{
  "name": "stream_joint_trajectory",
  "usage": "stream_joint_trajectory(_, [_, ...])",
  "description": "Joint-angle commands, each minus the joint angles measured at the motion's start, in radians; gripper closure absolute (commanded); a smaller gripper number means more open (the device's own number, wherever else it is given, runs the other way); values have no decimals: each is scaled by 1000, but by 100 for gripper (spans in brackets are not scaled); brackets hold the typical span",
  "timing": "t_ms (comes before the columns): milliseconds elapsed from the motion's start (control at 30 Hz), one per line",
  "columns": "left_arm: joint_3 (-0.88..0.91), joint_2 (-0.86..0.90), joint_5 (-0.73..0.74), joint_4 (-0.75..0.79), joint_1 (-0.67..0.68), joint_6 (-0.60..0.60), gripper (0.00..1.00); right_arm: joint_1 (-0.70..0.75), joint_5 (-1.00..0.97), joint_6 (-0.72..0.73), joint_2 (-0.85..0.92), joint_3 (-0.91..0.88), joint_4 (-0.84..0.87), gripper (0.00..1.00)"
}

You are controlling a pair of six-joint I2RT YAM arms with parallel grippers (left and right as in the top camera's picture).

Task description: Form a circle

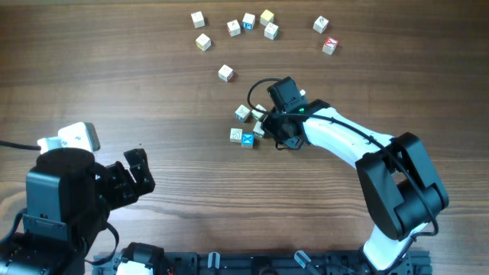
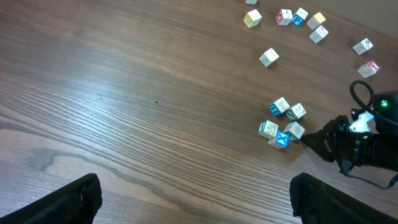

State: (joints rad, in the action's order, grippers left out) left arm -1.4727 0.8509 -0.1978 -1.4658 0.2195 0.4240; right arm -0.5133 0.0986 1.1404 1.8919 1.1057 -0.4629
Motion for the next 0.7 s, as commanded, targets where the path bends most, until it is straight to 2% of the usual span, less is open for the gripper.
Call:
stream_joint_trajectory(0, [1, -1, -13, 2, -7, 6, 0, 29, -61, -48, -20, 11, -24, 96])
stream_joint_trajectory(167, [1, -1, -13, 2, -6, 6, 0, 98, -53, -177, -20, 55, 10, 95])
stream_joint_trajectory(333, [1, -1, -13, 2, -7, 6, 0, 125, -35, -268, -17, 54, 145, 96])
stream_joint_trajectory(667, [1, -1, -13, 2, -7, 6, 0, 100, -7, -265, 51, 51, 351, 96])
